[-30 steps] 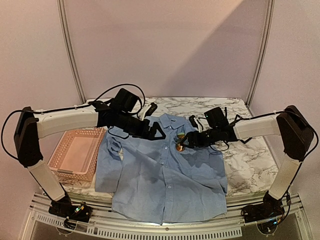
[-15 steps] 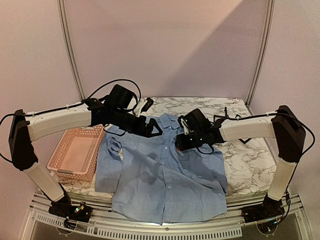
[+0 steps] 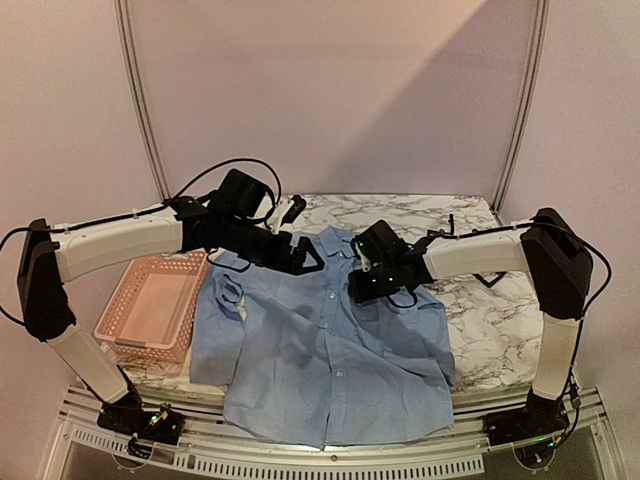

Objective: Remove the brooch from the garment
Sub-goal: Pick up the brooch from the flattened clothing.

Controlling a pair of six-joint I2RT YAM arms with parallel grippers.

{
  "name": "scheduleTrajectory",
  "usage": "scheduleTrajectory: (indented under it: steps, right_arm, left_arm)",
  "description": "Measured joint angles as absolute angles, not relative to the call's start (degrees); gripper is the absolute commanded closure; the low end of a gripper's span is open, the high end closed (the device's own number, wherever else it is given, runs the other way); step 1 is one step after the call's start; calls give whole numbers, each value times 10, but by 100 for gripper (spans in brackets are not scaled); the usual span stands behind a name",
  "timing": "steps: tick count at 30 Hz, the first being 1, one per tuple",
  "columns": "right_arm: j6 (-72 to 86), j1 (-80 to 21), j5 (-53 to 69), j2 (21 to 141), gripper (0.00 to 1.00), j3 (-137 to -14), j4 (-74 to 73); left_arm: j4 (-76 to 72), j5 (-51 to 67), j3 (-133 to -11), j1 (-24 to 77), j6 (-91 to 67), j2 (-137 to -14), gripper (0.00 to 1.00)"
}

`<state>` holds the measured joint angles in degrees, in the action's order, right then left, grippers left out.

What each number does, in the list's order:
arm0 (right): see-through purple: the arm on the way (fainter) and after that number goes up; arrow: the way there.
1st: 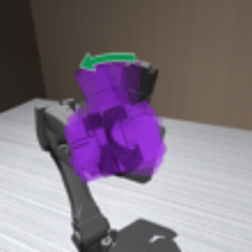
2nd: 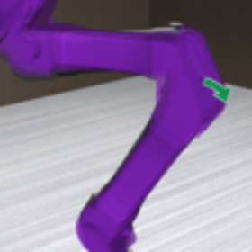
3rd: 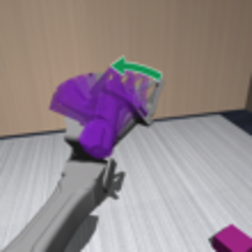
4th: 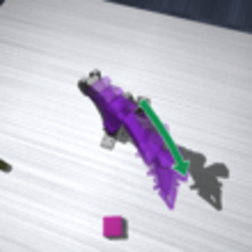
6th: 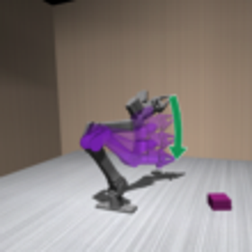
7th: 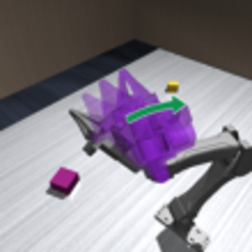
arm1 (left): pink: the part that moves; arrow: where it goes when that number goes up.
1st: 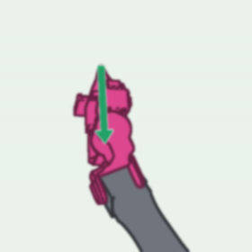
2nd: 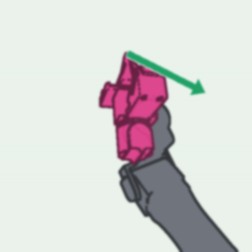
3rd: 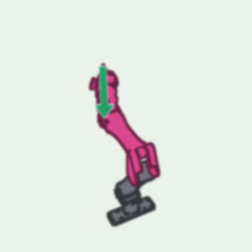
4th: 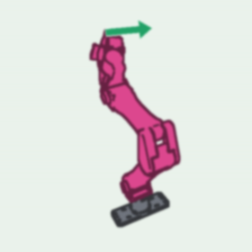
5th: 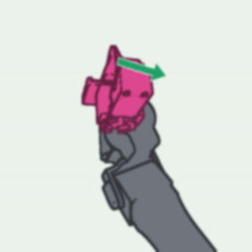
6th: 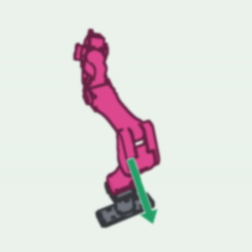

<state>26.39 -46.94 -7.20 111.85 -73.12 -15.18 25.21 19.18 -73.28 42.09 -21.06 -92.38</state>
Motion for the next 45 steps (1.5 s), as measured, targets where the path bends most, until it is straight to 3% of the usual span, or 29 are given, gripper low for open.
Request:
scheduleTrajectory:
  steps: [9, 17, 25, 35, 45]
  right_arm:
    - [270, -471, -111, 1134, 69, -732, -171]
    - [285, -472, -137, 1134, 75, -736, -171]
    - [293, -468, -149, 1122, 93, -736, -172]
    - [296, -450, -138, 1100, 96, -708, -167]
    - [256, -391, -3, 1033, 99, -621, -94]
  left_arm:
    - [252, 189, -733, 421, -210, -924, 1]
    - [252, 188, -733, 421, -210, -924, 1]
    - [252, 188, -733, 421, -211, -924, 1]
    - [253, 189, -733, 421, -210, -924, 1]
    - [253, 208, -733, 423, -197, -924, 1]
